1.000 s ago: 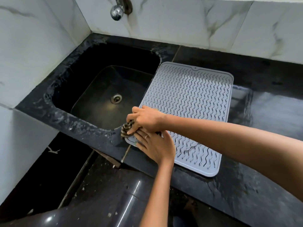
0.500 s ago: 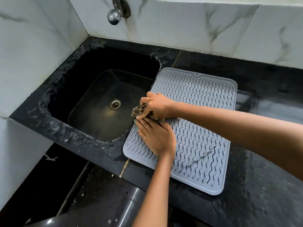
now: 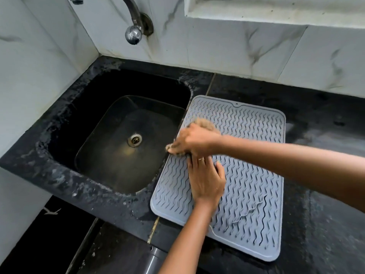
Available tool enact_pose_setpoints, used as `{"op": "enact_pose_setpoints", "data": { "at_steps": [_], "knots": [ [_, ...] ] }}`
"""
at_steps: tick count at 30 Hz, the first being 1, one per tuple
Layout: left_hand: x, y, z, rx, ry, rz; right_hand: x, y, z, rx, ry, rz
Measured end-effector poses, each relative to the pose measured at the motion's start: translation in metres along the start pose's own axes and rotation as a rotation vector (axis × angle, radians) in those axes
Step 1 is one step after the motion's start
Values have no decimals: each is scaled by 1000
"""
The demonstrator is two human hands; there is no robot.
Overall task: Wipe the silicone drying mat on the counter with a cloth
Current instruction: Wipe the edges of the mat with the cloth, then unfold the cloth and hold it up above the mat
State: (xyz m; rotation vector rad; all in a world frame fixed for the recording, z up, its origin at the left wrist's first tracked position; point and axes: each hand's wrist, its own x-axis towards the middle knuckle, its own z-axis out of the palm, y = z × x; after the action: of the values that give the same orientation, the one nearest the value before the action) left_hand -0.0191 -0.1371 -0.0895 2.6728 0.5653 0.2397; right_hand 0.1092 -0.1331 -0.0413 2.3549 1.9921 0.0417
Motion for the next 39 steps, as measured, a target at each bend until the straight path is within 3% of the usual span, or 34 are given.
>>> {"op": "enact_pose_setpoints", "data": {
  "at_steps": [2,4,10,14,19,24,30,33,36,39],
  "knots": [
    [4,-1,-1,-4,-9,47,-8,6,4,25,-89,-125],
    [5,-2,1,-4,-43,24,-5,35,6,-46,-75,-110],
    [20,-3,10,-50,-57,16,15,101,6,-159,-114,248],
    [56,-1,10,-40,-98,57,31,114,-7,-78,-92,514],
    [80,0,12,-73,-105,60,6,78,8,-64,-35,202],
    [83,-1,21,-26,-111,76,-8,120,7,-186,-85,453],
    [83,-2,24,3,-100,69,9,132,-1,-268,-227,531],
    [84,-1,21,2,-100,72,22,124,-22,1,-205,722],
    [82,-2,17,-35,-126,69,23,117,-51,407,76,892],
    [91,2,3,-175,-204,-7,2,112,-86,861,304,947]
  ]
}}
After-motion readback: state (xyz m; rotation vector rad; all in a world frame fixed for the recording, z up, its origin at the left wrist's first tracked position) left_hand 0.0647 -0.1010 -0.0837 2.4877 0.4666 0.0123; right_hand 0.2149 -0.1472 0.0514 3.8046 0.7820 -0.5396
